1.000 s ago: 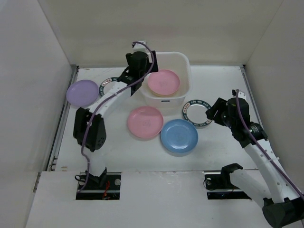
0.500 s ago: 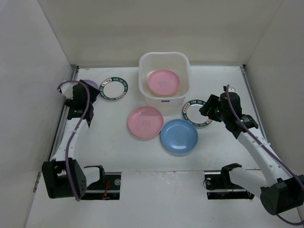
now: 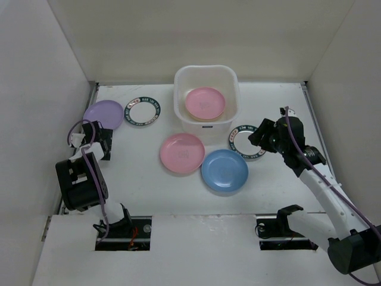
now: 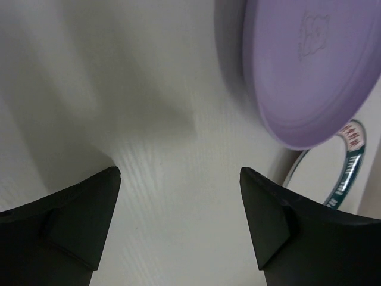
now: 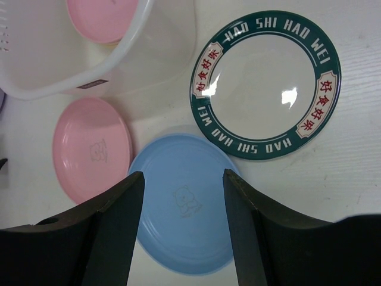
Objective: Place the plates into the plastic bin on the countertop
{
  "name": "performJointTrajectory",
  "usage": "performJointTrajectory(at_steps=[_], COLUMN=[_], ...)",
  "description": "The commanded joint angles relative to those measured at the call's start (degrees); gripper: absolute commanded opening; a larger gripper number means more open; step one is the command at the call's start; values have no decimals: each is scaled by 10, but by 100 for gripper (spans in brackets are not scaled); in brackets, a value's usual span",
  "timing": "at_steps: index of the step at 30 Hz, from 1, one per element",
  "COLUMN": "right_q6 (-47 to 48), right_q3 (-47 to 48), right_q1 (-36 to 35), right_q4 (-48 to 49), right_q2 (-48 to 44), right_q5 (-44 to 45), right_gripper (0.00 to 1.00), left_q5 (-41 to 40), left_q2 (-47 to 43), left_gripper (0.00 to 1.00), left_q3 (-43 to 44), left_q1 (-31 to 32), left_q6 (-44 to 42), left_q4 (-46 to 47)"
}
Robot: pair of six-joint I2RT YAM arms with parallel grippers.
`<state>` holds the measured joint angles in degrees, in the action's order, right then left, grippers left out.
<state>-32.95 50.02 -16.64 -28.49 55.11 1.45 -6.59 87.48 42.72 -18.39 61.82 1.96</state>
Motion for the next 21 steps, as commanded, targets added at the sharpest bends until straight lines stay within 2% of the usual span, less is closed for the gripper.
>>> performJointTrajectory(at_steps=[1, 8, 13, 16, 20, 21], right_q6=[5, 5, 7, 8, 7, 7], right_q3=[-3, -5, 3, 8, 9, 9], right_q1=[-6, 10, 22, 29, 39, 41], right_q4=[27, 32, 34, 34, 34, 34], right_q2=[-13, -9, 1, 4, 3, 2], right_q5=[-7, -15, -15, -18, -26, -27], right_gripper=[61, 61, 61, 61, 61, 61], left_q5=[32, 39, 39, 34, 33, 34], left_q2=[29, 120, 171, 194, 205, 205], left_gripper=[79, 78, 70, 55, 22, 18], left_q3=[37, 92, 134, 162, 188, 191], left_q1=[-13, -22, -20, -20, -17, -16], left_q6=[60, 92, 115, 121, 130, 130], left_q4=[61, 75, 68, 49, 19, 16])
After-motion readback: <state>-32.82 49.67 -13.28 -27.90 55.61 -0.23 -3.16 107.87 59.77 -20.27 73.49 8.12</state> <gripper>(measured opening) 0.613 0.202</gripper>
